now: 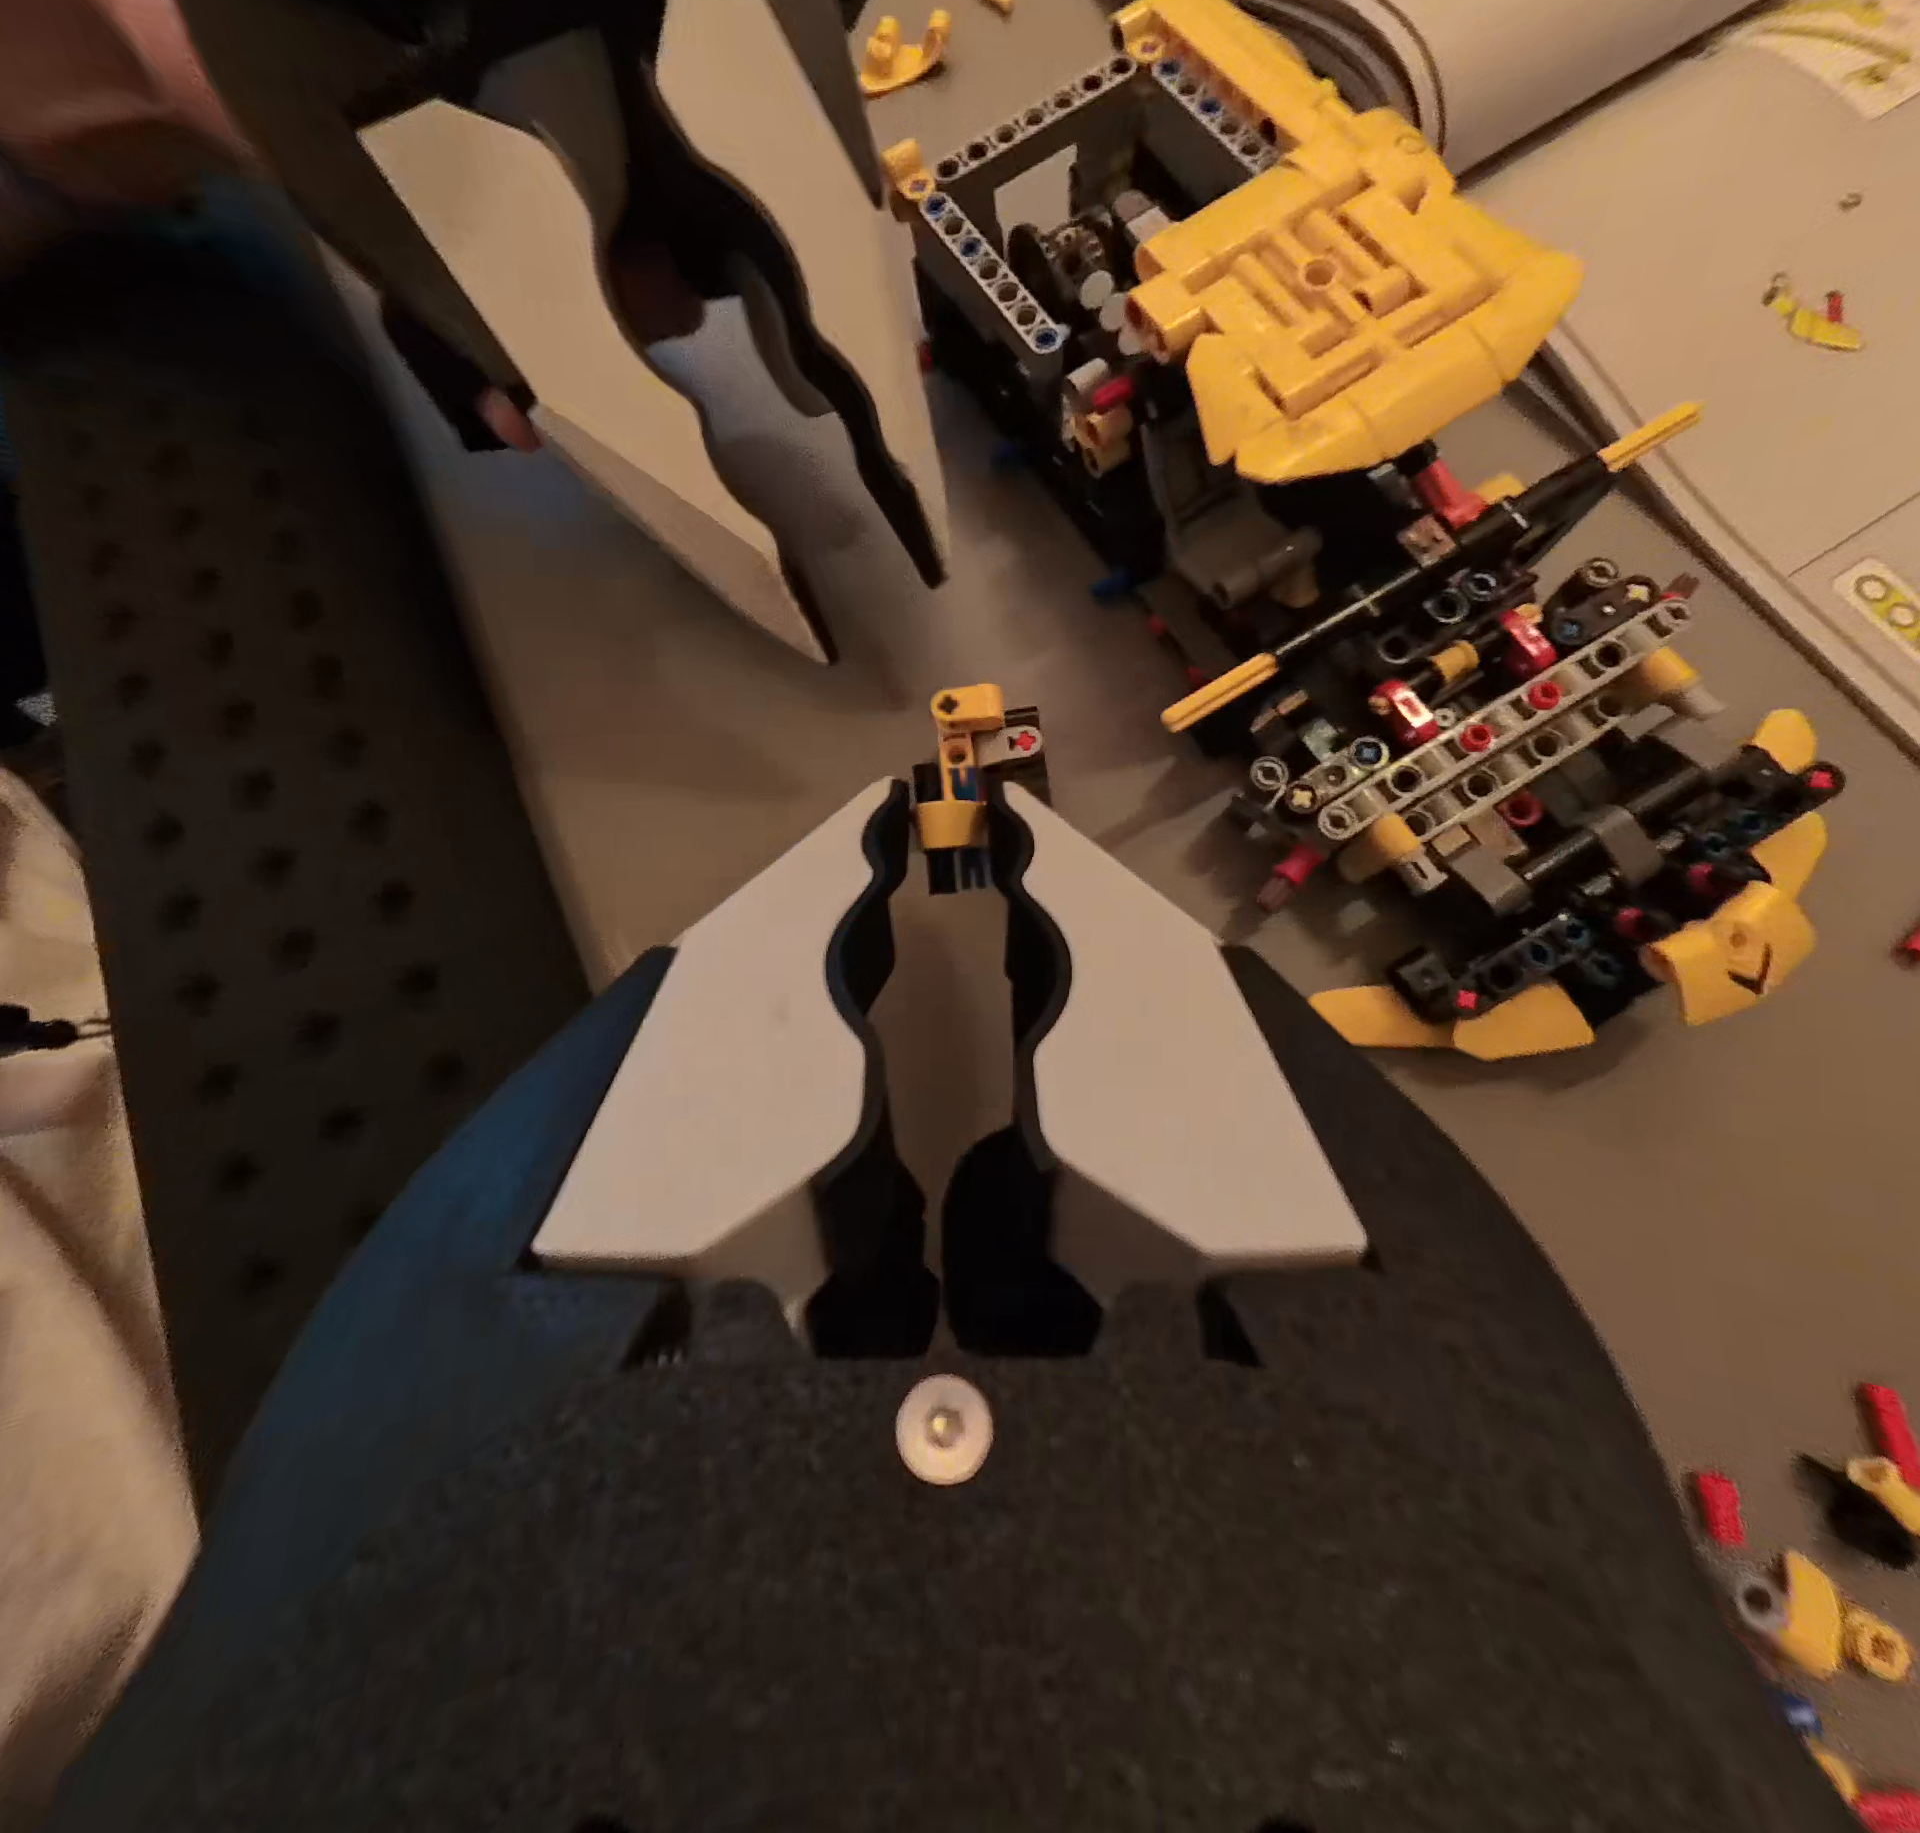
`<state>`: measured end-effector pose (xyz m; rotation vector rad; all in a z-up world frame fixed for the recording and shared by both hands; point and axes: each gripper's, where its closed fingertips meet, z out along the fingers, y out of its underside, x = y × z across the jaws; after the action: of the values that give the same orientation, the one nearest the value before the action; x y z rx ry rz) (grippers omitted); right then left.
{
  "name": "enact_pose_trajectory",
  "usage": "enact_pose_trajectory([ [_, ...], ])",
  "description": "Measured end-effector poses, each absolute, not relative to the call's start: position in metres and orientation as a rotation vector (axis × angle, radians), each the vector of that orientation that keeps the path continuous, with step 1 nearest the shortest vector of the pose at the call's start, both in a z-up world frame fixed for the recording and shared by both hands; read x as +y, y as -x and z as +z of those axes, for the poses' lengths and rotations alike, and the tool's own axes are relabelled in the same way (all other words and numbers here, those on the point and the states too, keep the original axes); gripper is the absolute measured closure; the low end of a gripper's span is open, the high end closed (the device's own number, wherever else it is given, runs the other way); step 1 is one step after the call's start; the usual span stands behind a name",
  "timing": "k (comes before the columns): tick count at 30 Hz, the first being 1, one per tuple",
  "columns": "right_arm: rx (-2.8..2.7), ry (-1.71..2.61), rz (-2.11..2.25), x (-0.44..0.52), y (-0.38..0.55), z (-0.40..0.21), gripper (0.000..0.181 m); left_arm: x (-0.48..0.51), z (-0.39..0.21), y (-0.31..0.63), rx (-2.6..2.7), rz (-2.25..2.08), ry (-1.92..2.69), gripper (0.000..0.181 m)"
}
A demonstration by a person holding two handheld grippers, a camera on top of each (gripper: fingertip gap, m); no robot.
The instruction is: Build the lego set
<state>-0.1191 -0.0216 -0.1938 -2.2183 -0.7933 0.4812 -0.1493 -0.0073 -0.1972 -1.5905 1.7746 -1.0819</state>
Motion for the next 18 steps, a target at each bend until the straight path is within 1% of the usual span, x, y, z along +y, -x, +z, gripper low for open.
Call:
enact_pose_trajectory([
  [5, -0.899, 2.226, 0.490, -0.013, 0.119, -0.198, 0.168, -0.004, -0.207, 0.138, 1.972, -1.015, 1.485, 0.154],
  [10, -1.049, 2.327, 0.413, -0.015, 0.119, -0.211, 0.167, -0.006, -0.213, 0.132, 2.107, -0.923, 1.347, 0.155],
  [12, -1.065, 2.314, 0.409, -0.014, 0.122, -0.210, 0.168, -0.010, -0.216, 0.130, 2.132, -0.923, 1.324, 0.158],
  [14, -1.086, 2.316, 0.405, -0.014, 0.123, -0.212, 0.167, -0.013, -0.220, 0.131, 2.158, -0.894, 1.310, 0.165],
  [18, -1.112, 2.314, 0.405, -0.014, 0.129, -0.212, 0.167, -0.016, -0.221, 0.129, 2.121, -0.859, 1.287, 0.166],
])
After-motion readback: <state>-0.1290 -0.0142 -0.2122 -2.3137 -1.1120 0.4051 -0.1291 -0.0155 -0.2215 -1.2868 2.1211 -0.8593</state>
